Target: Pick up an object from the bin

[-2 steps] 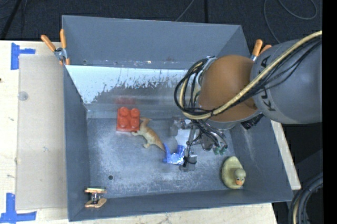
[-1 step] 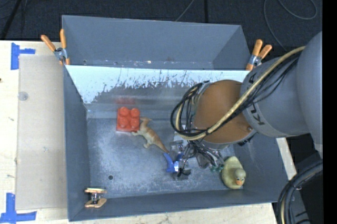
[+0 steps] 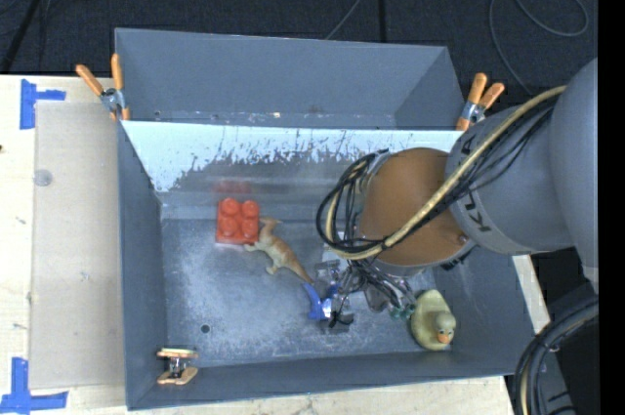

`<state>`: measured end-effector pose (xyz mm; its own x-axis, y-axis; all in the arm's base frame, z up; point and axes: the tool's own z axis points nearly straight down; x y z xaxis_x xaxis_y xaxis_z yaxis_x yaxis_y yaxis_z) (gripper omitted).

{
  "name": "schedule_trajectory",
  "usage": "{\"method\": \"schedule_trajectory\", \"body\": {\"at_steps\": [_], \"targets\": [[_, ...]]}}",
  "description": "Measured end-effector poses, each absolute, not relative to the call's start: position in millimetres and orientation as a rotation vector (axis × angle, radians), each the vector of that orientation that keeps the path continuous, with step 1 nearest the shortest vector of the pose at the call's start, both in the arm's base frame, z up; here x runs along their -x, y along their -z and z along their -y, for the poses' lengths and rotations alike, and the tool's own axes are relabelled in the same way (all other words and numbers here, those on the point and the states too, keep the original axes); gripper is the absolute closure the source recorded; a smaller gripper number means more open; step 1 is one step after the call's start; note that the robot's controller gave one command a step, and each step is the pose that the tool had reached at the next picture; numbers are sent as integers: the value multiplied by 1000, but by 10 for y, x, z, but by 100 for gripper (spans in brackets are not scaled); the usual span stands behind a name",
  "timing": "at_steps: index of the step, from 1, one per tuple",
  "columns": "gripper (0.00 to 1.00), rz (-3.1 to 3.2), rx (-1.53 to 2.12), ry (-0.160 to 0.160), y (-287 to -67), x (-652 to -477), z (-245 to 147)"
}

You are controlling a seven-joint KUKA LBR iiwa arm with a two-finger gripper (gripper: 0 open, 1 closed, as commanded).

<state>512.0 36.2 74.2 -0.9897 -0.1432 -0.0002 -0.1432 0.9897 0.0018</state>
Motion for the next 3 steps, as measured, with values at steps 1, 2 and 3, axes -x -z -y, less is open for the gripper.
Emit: {"method": "schedule_trajectory", "body": {"at_steps": [1,2,3], "targets": [[100,-3138,163,-3,-1884,-5231,-377],[100,-3138,162,-3,-1884,-5231,-376],[100,-3148,163,-3,-2248,-5196,-325]]}}
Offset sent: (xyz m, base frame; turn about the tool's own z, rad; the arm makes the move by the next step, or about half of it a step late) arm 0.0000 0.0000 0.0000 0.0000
